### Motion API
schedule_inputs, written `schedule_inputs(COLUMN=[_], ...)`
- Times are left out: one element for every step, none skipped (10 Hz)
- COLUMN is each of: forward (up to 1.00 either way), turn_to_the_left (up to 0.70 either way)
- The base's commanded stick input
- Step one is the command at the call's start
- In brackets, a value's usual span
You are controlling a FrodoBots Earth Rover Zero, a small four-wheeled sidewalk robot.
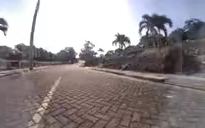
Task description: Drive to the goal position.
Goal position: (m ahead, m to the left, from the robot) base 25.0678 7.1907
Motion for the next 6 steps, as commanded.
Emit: schedule_inputs(forward=[1.0, 1.0, 1.0, 1.0, 1.0, 1.0], turn_to_the_left=[0.0, 0.0, 0.0, 0.0, 0.0, 0.0])
